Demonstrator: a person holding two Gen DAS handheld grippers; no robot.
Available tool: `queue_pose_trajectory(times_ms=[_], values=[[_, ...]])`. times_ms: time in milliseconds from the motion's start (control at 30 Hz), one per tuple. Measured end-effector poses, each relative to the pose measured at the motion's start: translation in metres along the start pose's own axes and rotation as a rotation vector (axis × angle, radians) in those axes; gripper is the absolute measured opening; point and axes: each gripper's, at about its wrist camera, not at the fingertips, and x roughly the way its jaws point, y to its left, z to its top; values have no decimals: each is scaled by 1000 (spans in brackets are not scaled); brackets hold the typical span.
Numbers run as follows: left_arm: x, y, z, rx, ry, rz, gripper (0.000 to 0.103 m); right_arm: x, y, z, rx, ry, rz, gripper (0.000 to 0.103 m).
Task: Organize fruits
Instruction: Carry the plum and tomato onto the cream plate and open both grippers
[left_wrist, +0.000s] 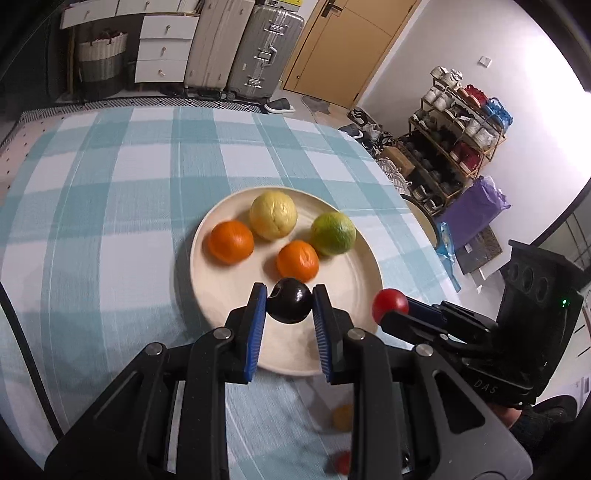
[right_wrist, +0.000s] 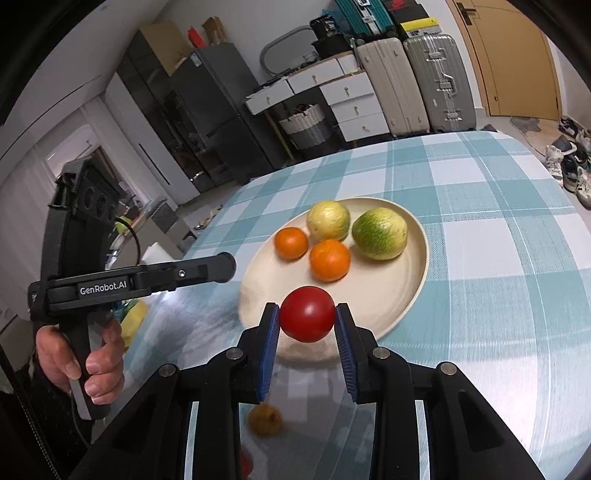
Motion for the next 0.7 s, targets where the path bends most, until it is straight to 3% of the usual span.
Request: queue_pose_trajectory(times_ms=[333,700], values=[[39,10,23,-25,18,0,22,29,-12,21,26,9,-64,31],[67,11,31,-25,49,-10,22,49,-27,25,93,30,-73,31]])
